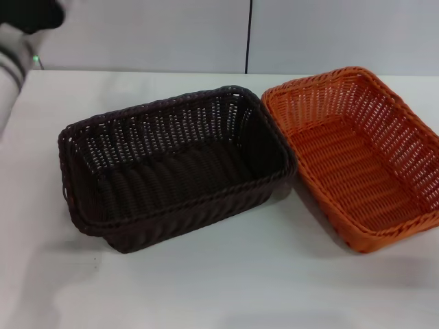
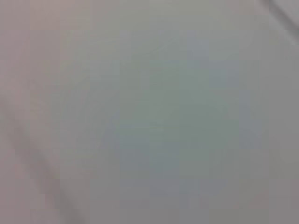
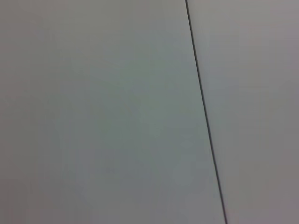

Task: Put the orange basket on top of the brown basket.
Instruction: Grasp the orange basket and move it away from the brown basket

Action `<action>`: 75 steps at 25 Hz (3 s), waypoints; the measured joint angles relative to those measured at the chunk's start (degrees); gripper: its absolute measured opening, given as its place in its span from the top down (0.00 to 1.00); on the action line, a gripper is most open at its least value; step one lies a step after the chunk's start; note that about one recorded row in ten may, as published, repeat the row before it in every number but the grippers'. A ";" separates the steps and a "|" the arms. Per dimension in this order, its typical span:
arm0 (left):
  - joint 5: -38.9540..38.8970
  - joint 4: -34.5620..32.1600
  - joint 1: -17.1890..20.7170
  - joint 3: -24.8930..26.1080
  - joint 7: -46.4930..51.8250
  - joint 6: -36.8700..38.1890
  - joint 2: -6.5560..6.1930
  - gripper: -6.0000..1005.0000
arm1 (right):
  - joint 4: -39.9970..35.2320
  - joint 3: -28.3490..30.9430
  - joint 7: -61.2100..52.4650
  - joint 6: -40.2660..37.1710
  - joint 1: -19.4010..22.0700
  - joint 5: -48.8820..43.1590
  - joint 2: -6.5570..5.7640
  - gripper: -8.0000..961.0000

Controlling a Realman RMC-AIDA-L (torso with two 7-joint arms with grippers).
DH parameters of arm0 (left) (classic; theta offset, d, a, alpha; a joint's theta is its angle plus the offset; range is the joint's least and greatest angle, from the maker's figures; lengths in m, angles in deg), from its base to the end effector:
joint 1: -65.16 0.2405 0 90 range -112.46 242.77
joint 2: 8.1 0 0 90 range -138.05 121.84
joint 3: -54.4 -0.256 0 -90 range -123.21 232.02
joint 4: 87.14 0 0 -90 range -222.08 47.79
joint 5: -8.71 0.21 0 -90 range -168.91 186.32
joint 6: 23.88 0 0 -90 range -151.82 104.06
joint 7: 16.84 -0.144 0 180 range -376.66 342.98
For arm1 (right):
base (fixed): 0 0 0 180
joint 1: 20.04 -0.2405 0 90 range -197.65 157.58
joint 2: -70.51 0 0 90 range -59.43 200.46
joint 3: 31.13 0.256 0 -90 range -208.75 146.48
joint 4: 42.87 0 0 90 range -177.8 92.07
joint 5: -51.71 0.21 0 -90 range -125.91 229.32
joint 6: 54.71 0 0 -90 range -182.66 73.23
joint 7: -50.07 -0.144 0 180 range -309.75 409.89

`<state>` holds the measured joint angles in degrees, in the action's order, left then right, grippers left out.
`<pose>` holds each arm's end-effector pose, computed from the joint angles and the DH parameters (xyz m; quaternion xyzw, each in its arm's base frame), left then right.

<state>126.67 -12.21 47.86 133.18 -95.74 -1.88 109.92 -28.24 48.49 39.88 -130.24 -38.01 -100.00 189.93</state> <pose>-0.1605 0.4072 0.0729 -0.6740 0.0077 -0.1178 0.7292 0.3402 0.3099 0.0413 -0.5793 0.2097 0.3700 0.6954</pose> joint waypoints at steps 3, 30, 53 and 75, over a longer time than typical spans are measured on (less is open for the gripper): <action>12.29 -3.94 5.86 -10.10 14.78 32.32 0.21 0.22 | 1.48 0.01 0.00 0.28 -0.42 0.12 -0.05 0.25; 16.89 -50.16 10.92 -12.56 68.26 55.07 1.01 0.21 | 81.15 5.44 15.08 129.17 -10.34 -3.83 -7.34 0.25; 11.77 -53.20 9.55 -13.50 70.50 48.71 1.00 0.21 | 101.58 0.50 62.96 169.36 0.94 -8.32 -0.88 0.25; 10.23 -53.47 8.96 -12.95 70.47 44.53 0.75 0.21 | 94.91 2.97 63.92 168.90 4.12 -11.87 -0.73 0.26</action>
<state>136.90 -65.68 56.82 120.22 -25.26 42.65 110.67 66.67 51.46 103.80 38.65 -33.89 -111.87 189.19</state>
